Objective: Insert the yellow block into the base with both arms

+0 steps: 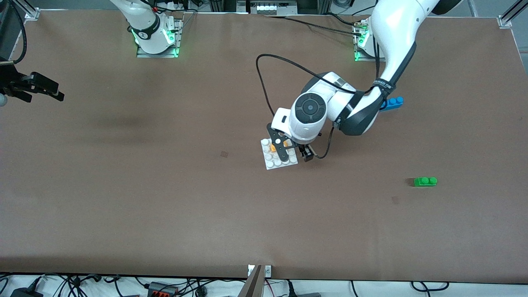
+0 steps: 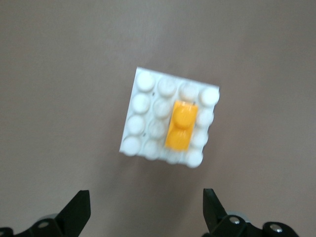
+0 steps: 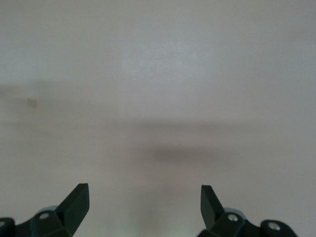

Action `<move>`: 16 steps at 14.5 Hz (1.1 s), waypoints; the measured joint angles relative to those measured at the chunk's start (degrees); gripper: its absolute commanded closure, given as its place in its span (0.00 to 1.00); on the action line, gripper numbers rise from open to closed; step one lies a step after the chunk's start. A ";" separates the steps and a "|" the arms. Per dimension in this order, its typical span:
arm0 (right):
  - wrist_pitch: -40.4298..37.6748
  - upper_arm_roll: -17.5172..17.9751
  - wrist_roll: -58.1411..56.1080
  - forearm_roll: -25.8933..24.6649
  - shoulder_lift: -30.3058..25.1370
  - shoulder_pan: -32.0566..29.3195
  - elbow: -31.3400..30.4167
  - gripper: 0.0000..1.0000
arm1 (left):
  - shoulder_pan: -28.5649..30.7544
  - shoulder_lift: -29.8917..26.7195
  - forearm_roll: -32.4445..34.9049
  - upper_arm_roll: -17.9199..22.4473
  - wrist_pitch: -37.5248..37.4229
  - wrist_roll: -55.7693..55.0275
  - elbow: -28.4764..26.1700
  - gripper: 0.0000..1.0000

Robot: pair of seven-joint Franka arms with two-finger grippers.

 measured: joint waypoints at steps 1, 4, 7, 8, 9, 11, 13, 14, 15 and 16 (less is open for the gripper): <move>-0.04 0.01 0.00 0.00 -0.01 0.00 0.02 0.00 | -0.96 0.65 0.03 0.02 0.93 -3.05 -0.02 0.00; -0.08 -0.01 0.00 0.00 -0.01 -0.01 0.04 0.00 | -3.14 2.20 4.02 0.32 2.53 -14.02 -0.04 0.00; -0.12 -0.05 0.00 0.00 -0.01 -0.03 0.04 0.00 | -3.35 3.36 9.33 0.51 4.43 -21.21 -0.04 0.00; -0.14 -0.05 0.00 0.00 -0.01 -0.03 0.05 0.00 | -3.33 3.81 10.08 0.65 6.20 -22.16 -0.06 0.00; -0.16 -0.05 0.00 0.00 -0.01 -0.03 0.05 0.00 | -3.32 4.38 10.37 0.75 7.97 -22.93 -0.06 0.00; -0.17 -0.05 0.00 0.00 -0.01 -0.03 0.06 0.00 | -3.26 5.24 10.47 1.16 9.78 -24.10 -0.06 0.00; -0.20 -0.05 0.00 0.00 -0.01 -0.03 0.06 0.00 | -2.71 5.28 10.47 1.48 10.26 -24.50 0.05 0.00; -0.20 -0.04 0.00 0.00 -0.01 -0.02 0.06 0.00 | -2.29 5.22 10.47 1.49 10.39 -24.54 0.22 0.00; -0.21 -0.05 0.00 0.00 -0.01 -0.02 0.06 0.00 | -1.85 5.00 10.47 1.48 10.39 -24.60 0.47 0.00; -0.22 -0.05 0.00 0.00 -0.01 -0.02 0.06 0.00 | -1.24 4.50 10.47 1.40 9.96 -24.62 0.65 0.00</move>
